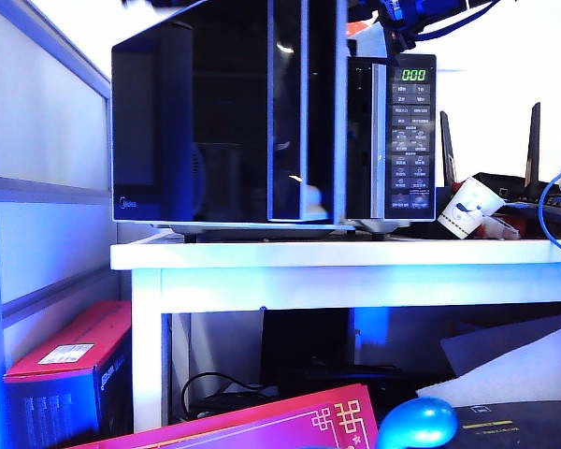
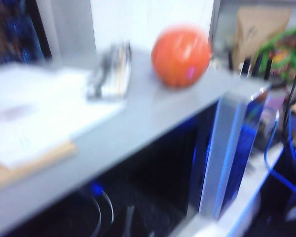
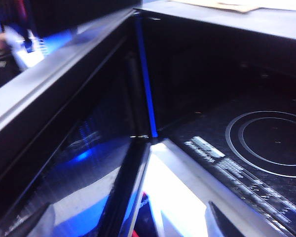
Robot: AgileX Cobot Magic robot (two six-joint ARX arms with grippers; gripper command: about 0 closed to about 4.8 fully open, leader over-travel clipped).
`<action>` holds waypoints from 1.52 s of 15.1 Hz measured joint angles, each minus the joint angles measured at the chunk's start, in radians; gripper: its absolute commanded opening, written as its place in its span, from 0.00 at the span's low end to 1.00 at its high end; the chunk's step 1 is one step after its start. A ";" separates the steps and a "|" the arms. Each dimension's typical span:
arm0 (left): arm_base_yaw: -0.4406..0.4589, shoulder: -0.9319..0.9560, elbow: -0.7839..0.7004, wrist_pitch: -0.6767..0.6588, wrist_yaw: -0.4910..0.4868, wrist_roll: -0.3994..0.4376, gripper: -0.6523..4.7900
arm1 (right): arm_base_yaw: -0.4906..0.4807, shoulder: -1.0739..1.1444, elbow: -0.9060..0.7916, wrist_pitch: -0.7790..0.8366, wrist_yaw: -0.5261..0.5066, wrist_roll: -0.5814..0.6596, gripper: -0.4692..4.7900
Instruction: Open the microwave door, place the orange inside the microwave, then close the microwave door.
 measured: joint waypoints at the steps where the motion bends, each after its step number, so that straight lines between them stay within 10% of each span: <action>1: 0.000 -0.025 0.000 0.005 0.000 0.000 0.11 | 0.002 0.000 0.000 -0.001 -0.019 0.000 0.84; 23: 0.007 -0.077 0.001 -0.074 -0.026 0.003 0.11 | 0.260 0.000 0.000 -0.007 -0.125 0.023 0.84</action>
